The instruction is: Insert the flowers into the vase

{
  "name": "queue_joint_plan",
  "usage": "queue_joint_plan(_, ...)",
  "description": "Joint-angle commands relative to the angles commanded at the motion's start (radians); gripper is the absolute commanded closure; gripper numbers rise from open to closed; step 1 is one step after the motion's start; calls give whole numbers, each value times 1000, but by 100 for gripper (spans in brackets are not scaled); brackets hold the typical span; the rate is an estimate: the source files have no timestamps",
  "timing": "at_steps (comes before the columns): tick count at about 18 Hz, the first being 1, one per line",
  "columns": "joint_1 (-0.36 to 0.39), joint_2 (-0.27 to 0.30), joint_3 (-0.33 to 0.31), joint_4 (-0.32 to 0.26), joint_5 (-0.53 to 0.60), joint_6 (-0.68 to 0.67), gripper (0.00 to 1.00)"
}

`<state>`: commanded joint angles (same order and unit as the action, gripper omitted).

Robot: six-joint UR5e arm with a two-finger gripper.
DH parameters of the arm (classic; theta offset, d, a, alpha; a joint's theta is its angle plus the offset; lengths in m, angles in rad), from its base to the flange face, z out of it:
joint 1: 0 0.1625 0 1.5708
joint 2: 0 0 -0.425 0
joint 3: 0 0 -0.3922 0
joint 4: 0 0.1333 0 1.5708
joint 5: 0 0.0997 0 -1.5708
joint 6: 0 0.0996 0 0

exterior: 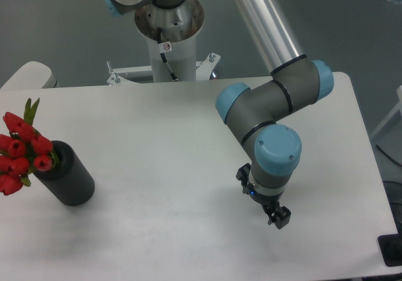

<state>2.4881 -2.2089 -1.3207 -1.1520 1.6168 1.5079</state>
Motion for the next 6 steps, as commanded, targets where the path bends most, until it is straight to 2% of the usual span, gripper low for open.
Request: queue_joint_plan(6, -20, 9, -17, 2, 0, 2, 0)
